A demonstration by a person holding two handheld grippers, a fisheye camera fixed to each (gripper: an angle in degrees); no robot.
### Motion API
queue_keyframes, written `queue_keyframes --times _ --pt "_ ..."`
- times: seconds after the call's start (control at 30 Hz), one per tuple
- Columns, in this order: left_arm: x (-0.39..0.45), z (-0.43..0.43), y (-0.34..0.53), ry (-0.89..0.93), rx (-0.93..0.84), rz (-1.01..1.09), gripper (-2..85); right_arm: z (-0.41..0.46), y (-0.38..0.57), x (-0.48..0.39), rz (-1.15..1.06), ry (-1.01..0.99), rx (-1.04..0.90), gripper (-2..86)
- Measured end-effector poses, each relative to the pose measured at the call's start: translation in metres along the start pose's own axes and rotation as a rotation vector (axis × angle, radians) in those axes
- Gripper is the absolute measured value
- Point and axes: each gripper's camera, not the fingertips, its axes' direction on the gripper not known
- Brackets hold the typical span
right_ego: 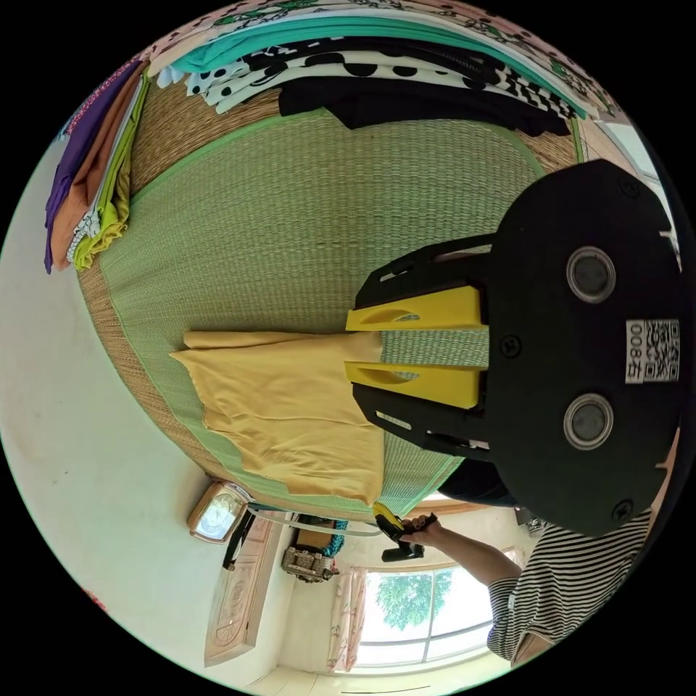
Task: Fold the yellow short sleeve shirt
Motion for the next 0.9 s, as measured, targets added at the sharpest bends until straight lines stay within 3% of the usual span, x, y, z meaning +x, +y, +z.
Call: queue_keyframes --times 0.17,0.4,0.9 --pt "-0.005 -0.009 0.006 -0.060 0.025 0.005 8.3 0.009 0.001 0.005 -0.006 0.003 -0.026 6.1" --pt "-0.002 0.004 0.016 -0.144 -0.095 0.048 2.5 0.017 0.013 -0.001 -0.052 0.055 -0.064 2.1" --pt "-0.035 -0.056 0.100 -0.076 -0.097 0.051 0.8 -0.005 0.135 0.001 -0.123 -0.042 -0.118 0.9"
